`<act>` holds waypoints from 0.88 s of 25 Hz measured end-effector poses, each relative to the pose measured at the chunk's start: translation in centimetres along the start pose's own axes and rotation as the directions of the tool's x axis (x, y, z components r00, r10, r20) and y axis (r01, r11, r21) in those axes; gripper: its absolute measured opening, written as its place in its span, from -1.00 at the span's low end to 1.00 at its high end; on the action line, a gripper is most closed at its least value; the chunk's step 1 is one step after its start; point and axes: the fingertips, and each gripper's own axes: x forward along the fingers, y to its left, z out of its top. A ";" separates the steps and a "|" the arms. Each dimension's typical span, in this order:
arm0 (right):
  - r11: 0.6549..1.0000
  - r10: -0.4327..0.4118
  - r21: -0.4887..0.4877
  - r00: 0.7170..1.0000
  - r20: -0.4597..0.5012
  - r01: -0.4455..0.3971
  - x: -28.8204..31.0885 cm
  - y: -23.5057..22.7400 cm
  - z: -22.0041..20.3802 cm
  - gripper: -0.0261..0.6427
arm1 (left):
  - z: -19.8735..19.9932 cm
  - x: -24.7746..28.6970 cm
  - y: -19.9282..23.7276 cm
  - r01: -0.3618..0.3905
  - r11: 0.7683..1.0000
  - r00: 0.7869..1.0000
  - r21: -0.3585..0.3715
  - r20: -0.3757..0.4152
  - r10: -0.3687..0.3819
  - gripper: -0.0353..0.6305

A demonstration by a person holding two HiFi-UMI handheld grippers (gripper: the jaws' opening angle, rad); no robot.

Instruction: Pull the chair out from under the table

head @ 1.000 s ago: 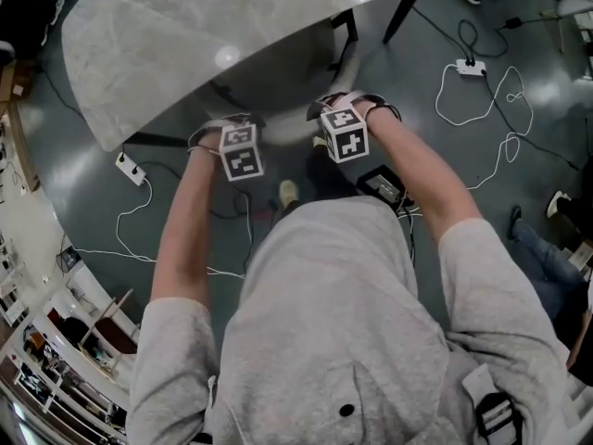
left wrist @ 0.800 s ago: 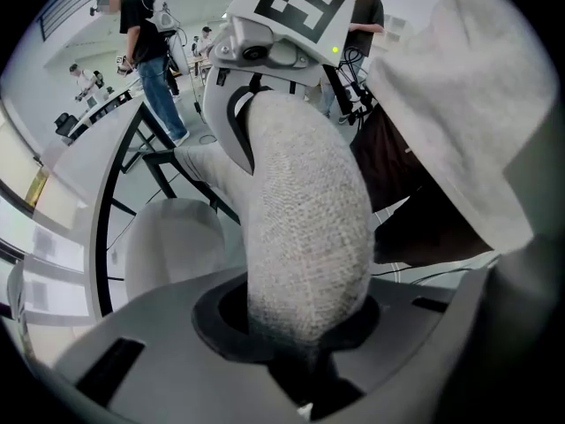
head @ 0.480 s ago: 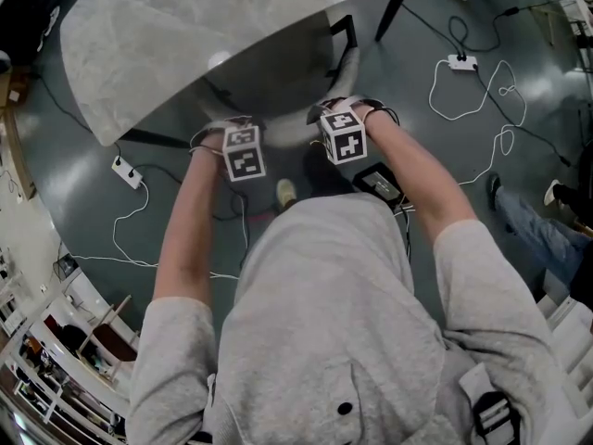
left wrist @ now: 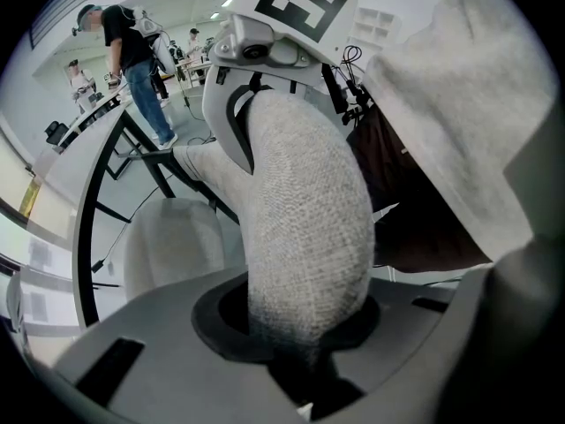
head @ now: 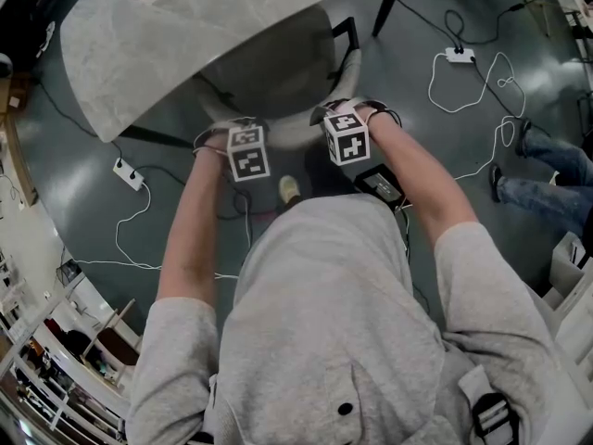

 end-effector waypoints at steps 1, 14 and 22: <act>1.000 -0.006 0.001 1.000 0.000 0.006 0.0 0.2 0.0 -0.63 | 0.1 0.0 -0.3 0.000 1.000 1.000 0.002 0.000 0.000 -0.58; 0.999 -0.015 0.049 1.000 -0.003 0.015 0.5 3.7 1.2 -0.63 | 0.0 0.5 -3.4 0.007 0.999 1.000 0.043 -0.008 -0.006 -0.57; 0.997 -0.020 0.076 1.000 -0.006 0.020 0.8 5.9 2.1 -0.63 | 0.1 0.4 -5.5 0.007 0.998 1.000 0.065 -0.006 -0.007 -0.57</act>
